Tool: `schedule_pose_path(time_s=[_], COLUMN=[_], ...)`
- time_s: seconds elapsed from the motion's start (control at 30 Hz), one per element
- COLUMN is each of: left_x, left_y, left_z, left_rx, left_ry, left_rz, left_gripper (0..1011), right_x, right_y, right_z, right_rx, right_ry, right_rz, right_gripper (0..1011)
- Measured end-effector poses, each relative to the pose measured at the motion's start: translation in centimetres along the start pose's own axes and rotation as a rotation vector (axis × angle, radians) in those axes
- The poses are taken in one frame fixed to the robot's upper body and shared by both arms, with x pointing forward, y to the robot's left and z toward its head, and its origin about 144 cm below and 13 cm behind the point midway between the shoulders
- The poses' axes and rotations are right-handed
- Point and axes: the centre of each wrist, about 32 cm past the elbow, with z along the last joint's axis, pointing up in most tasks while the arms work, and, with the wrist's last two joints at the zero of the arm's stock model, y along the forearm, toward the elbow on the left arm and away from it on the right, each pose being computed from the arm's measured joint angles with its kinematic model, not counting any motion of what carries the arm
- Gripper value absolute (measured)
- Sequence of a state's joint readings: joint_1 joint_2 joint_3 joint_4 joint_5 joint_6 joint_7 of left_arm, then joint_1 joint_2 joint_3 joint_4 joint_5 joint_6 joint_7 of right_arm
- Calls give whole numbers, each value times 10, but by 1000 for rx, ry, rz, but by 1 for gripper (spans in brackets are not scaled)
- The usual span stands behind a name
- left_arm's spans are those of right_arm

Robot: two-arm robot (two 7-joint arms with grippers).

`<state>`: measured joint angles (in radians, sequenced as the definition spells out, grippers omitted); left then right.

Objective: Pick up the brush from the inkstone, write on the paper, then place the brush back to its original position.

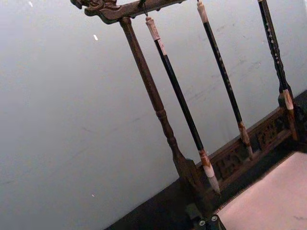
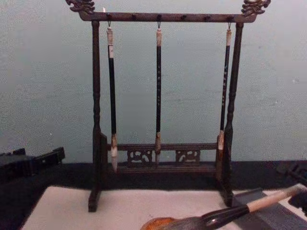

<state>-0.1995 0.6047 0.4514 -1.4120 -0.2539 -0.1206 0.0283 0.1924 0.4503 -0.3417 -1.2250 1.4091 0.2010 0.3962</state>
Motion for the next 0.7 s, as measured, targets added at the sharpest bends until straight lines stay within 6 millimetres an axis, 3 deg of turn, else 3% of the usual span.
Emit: schedule_pose_path(time_s=[0.43, 0.7], left_x=[0, 0], left_y=[0, 0], left_z=[0, 0], left_rx=[0, 0], left_ry=[0, 0], left_rz=[0, 0], left_gripper=[1002, 1002], right_x=[0, 0], right_y=[0, 0], right_z=[0, 0], right_rx=[1, 1], right_ry=[2, 3], right_rz=[0, 0], right_gripper=[994, 816])
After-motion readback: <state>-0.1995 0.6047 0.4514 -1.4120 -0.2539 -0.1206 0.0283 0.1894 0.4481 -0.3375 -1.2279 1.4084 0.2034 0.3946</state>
